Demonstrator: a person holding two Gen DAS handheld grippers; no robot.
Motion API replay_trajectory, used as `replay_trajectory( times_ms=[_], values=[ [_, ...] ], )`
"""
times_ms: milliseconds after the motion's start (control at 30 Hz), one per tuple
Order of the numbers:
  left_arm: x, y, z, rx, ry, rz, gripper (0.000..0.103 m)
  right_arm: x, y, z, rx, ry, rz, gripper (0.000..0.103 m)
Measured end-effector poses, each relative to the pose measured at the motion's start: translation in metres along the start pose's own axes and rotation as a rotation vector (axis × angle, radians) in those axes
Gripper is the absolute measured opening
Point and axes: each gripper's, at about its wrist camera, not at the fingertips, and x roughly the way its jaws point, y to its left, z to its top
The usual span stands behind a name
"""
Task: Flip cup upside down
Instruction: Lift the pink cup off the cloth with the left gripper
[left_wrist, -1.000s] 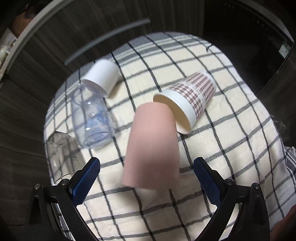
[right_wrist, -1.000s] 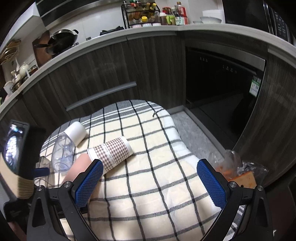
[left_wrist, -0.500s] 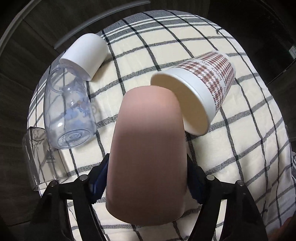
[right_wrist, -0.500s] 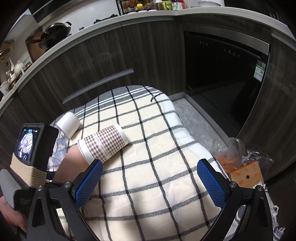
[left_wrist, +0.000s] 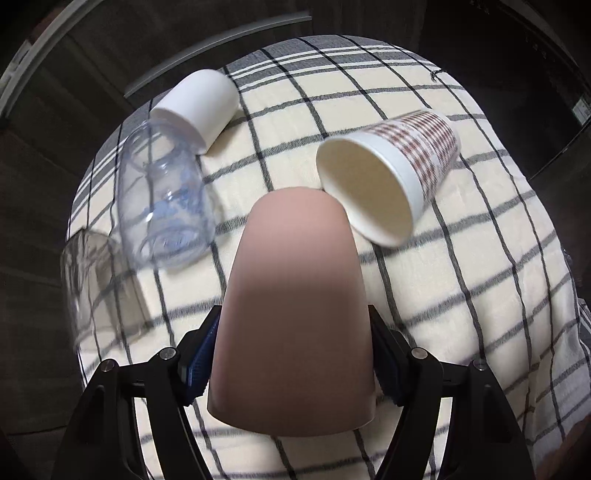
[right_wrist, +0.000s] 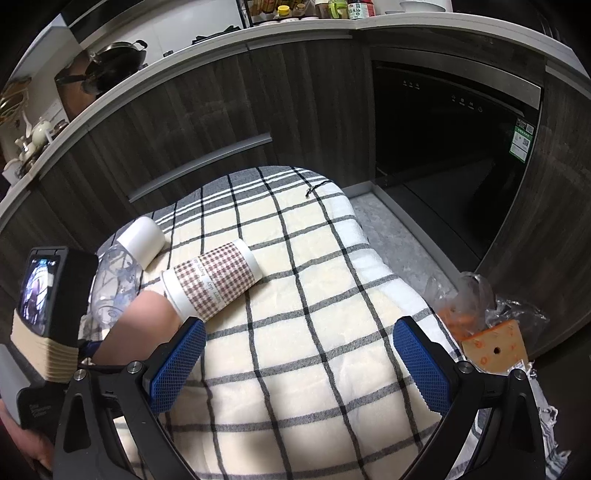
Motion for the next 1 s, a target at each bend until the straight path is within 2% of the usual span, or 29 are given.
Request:
replay_trajectory(
  times_ms=[267,567,800,1000],
  values=[
    [-0.034,0.002,-0.052,-0.121,-0.021,-0.044,0.072,-0.019,-0.006,-0.009,-0.031,0.027,0.017,0.102],
    [-0.058,-0.028,-0.106,-0.264,-0.053,-0.121,0.072,-0.053,-0.028,-0.020,-0.110,0.038,0.006,0.102],
    [-0.054,-0.055,-0.124,-0.333,-0.080,-0.165,0.072,-0.069,-0.046,-0.036,-0.191,0.069,-0.024,0.102],
    [-0.046,-0.064,-0.129,-0.343,-0.082,-0.174,0.072,-0.070,-0.058,-0.043,-0.197,0.098,-0.046,0.102]
  ],
)
